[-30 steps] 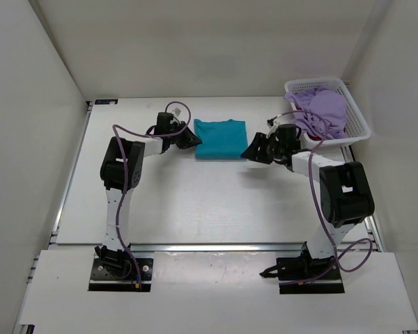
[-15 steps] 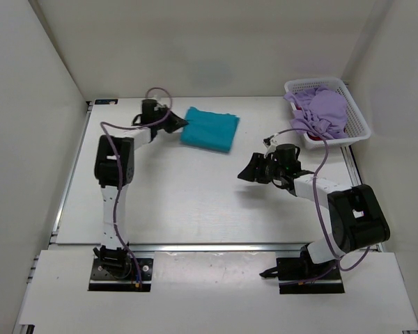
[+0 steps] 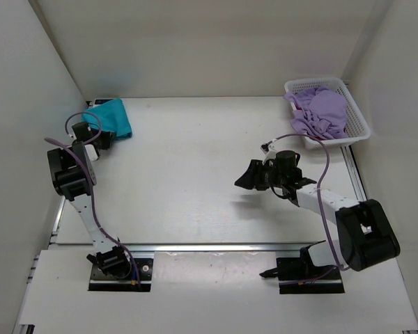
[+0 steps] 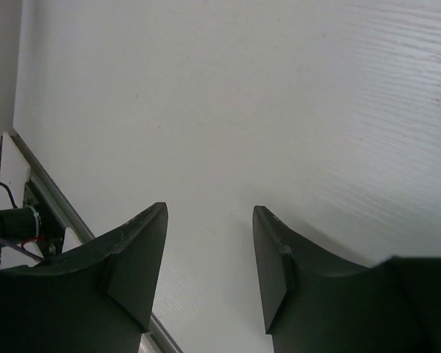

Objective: Fold and stack the t-shirts
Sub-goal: Put the neatly folded tshirt into the corner of the board with the left arm, then grab crumpled tshirt from bin with the right arm

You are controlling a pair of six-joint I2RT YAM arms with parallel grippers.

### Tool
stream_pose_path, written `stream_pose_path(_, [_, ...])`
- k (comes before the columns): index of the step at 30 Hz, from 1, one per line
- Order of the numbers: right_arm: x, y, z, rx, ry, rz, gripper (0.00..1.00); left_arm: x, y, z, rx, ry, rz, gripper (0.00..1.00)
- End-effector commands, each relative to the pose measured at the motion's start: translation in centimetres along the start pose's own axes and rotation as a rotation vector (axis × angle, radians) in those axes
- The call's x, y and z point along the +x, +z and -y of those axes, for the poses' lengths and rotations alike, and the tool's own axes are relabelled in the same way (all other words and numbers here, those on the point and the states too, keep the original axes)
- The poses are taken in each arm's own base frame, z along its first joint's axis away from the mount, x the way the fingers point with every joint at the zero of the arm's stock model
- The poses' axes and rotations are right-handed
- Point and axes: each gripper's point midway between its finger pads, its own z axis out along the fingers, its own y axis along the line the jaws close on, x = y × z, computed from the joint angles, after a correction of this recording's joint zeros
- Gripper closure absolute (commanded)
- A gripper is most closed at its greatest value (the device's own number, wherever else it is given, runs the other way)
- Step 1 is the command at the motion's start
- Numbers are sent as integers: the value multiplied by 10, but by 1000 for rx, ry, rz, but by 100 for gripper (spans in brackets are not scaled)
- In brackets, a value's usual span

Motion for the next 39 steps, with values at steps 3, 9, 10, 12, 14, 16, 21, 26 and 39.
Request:
stream_pose_path(3, [-13,-13,-24,-48,-68,63,51,-8,0,10,52,-99,-13,85])
stream_pose_path(9, [-16,-24,-15,-29,-49,94,51,-38,-16,13,23,-50,86,80])
stream_pose_path(10, [-14,-24,-13,-21,-52,84,52,-45,-17,15,29,-56,96,80])
stream_pose_path(12, [-14,-28,-15,-20,-53,90,52,-49,-14,29,59,-55,87,77])
stream_pose_path(14, [-14,-31,-17,-32,-55,98,51,-53,-14,35,55,-19,87,64])
stream_pose_path(16, [-11,-35,-15,-27,-44,101,47,-47,-16,34,35,21,86,45])
stream_pose_path(21, [-20,-44,-1,55,13,142,40,-38,-51,27,3,47,141,1])
stream_pose_path(26, [-44,-46,-4,161,-62,185,47,-18,-87,28,0,57,188,1])
stream_pose_path(39, [-212,-112,84,577,26,441,88,224,-204,165,420,471,-144,2])
